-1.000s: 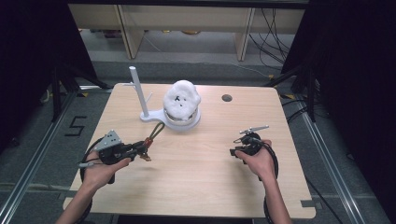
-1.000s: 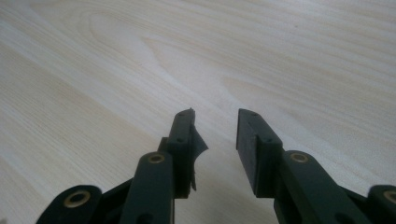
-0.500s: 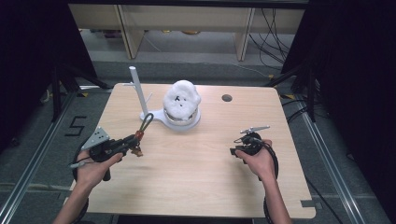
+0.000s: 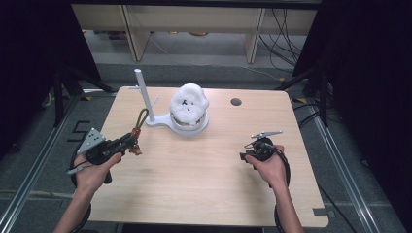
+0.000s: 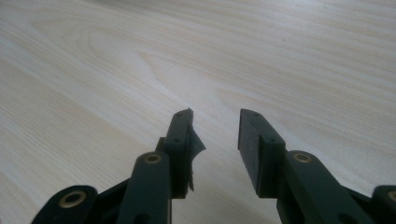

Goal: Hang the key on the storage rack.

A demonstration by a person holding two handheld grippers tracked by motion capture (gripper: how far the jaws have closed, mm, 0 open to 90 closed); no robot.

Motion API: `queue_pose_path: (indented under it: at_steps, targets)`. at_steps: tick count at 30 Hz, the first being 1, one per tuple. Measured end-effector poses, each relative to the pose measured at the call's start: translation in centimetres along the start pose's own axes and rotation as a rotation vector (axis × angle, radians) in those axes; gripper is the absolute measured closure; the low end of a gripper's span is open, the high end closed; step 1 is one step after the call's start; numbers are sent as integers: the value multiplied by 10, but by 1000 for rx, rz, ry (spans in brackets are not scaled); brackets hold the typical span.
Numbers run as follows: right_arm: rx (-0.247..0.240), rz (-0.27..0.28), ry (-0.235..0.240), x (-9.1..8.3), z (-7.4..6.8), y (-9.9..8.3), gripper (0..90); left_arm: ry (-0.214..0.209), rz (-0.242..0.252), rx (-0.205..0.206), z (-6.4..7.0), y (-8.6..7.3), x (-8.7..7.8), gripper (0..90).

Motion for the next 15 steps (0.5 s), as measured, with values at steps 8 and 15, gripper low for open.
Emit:
queue_pose_path:
  at_steps: [8,15]
  targets:
    - [21,-4,2,-1,-1,-1,657,106,0,12,-10,4,2,794]
    - [22,-4,4,-1,-1,-1,656,148,-3,8,-19,6,6,794]
Point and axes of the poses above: each handheld gripper's, and its own axes: x roughly forward along the jaws, y roughly out of its top, z roughly to its right, the point moved 3 cm from there along x, roughly forward along the jaws, and after that the axes turned 7 degrees about x, right-handed, at the moved point
